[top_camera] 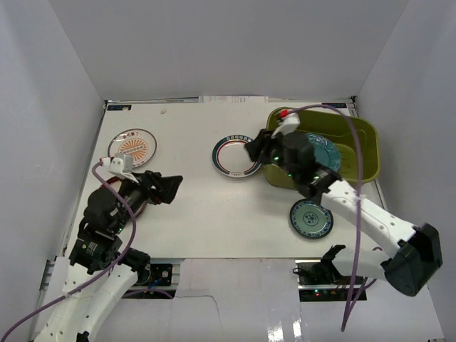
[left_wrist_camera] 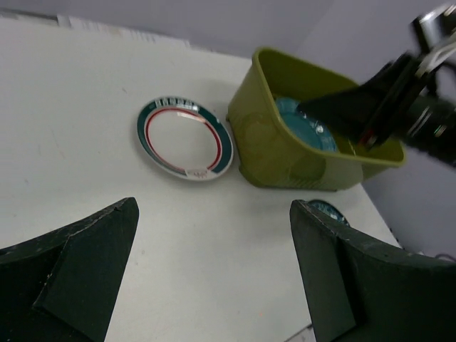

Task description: Place the plates into the plastic bin on the countertop

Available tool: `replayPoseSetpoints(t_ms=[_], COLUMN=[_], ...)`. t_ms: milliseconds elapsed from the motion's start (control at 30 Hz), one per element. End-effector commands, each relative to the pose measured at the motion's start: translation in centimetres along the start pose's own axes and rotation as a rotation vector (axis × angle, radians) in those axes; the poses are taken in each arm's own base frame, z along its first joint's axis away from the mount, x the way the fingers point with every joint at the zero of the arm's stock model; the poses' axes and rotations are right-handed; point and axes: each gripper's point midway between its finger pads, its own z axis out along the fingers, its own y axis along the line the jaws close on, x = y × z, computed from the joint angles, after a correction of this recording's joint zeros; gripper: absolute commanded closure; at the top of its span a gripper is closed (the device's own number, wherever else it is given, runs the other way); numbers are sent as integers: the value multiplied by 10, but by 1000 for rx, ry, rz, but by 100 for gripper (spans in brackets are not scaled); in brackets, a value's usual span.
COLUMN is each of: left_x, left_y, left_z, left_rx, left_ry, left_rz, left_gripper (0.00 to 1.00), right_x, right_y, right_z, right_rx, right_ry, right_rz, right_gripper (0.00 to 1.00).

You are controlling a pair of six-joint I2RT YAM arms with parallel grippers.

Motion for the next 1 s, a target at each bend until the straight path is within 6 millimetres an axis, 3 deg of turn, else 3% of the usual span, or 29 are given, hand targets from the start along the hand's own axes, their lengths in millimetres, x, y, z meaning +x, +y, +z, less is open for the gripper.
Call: replayPoseSetpoints(t_ms=[0, 33, 100, 133, 200, 233, 367, 400, 433, 467, 500, 533, 567, 600, 633, 700, 767, 800, 967], left_x=[-66, -76, -91, -95, -103, -105, -103, -102, -100, -99, -98, -97, -96, -95, -95, -95, -94, -93, -93], left_y=[-3, 0, -2, -3, -4, -6, -9, -9, -8, -7, -6, -6, -6, -5, -5, -5, -6, -6, -6], left_z=[-15, -19, -27, -32, -41, -45, -52, -52, -53, -53, -53, -54, -54, -54, -54, -54, -54, -53, -54], left_rx=[-72, -101, -113, -117, -118, -110, -95, -98, -105, -108, -112, -117, -117, -120, -122, -117, -114, -111, -112], left_ry=[-219, -254, -303, -323, -358, -370, -364, -358, -347, -340, -335, -327, -325, -320, -320, -322, -318, -317, -319], left_rz=[20, 22, 25, 23, 24, 23, 30, 30, 34, 33, 36, 37, 37, 39, 37, 33, 27, 26, 24], left_gripper=[2, 2, 2, 2, 2, 2, 2, 2, 2, 2, 2, 2, 2, 2, 2, 2, 2, 2, 2], right_x=[54, 89, 107, 147, 154, 192, 238, 244, 274, 266, 273, 298, 292, 315, 310, 332, 337, 349, 363], right_y=[96, 128, 170, 184, 230, 237, 282, 288, 286, 302, 305, 303, 314, 309, 316, 307, 307, 302, 296], right_z=[16, 24, 32, 42, 46, 58, 82, 87, 96, 104, 109, 116, 121, 127, 132, 142, 150, 154, 167], right_rx=[-245, -304, -399, -423, -573, -577, -657, -658, -624, -644, -636, -609, -628, -594, -587, -523, -489, -462, -373], right_ry=[94, 159, 202, 289, 316, 389, 523, 537, 589, 572, 592, 637, 626, 662, 657, 683, 686, 697, 699], right_rz=[71, 55, 86, 84, 161, 166, 229, 239, 251, 267, 275, 295, 316, 324, 361, 389, 439, 443, 461], right_gripper=[48, 50, 50, 50, 49, 47, 47, 47, 47, 47, 47, 47, 47, 46, 46, 46, 46, 46, 50])
